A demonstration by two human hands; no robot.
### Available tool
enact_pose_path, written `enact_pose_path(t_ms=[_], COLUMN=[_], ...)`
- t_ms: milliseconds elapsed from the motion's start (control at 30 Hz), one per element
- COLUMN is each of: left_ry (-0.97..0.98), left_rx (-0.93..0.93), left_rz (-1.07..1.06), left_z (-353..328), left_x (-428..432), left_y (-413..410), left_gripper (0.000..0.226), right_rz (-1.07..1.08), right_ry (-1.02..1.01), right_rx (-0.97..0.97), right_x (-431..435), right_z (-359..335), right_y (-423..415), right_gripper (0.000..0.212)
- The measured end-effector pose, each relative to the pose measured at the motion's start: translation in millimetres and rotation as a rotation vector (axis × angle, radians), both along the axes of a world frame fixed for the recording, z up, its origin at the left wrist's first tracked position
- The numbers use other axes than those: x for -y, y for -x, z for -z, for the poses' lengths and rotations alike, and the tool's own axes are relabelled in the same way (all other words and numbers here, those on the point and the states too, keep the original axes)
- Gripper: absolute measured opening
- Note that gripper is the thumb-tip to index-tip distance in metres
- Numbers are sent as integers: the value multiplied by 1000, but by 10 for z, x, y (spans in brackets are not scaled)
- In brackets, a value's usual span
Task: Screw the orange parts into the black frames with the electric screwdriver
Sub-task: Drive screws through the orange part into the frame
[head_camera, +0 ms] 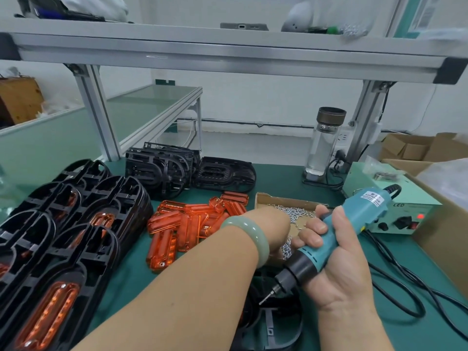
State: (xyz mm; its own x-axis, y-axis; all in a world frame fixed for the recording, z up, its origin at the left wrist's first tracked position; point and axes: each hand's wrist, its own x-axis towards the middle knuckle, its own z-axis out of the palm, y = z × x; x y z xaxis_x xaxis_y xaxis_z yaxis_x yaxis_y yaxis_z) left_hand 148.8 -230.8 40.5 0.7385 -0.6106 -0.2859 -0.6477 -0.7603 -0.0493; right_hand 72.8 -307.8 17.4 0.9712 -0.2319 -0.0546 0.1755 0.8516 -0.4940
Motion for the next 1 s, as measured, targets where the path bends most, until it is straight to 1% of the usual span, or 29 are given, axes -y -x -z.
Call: enact_pose_path(t_ms=[33, 133, 367, 433, 533, 600, 667, 733, 833, 1000], left_ry=[-32, -103, -78, -16, 161, 256, 365, 449, 506, 554], left_rx=[20, 52, 74, 104, 128, 103, 49, 16, -6, 11], left_rz=[7, 19, 38, 52, -11, -64, -132, -185, -220, -244], left_z=[2, 19, 88, 110, 199, 226, 227, 216, 225, 233], left_x=[17, 53, 63, 59, 34, 16, -3, -24, -47, -68], left_y=[0, -35, -84, -85, -98, -77, -61, -43, -20, 0], left_gripper=[13, 30, 40, 39, 37, 27, 11, 15, 16, 9], right_rz=[0, 0, -8, -14, -18, -19, -20, -19, -21, -32], right_ry=[4, 12, 10, 5, 3, 0, -4, -4, -8, -23], right_rx=[-1, -1, -3, -2, 1, 4, 9, 10, 10, 6], right_x=[-2, -4, -5, -3, 6, 11, 11, 9, 1, -3], right_z=[-1, 7, 14, 15, 21, 24, 29, 32, 39, 41], right_y=[-1, -3, -2, -9, -14, -11, -12, -15, -21, -25], right_gripper=[20, 20, 20, 20, 20, 20, 20, 20, 20, 20])
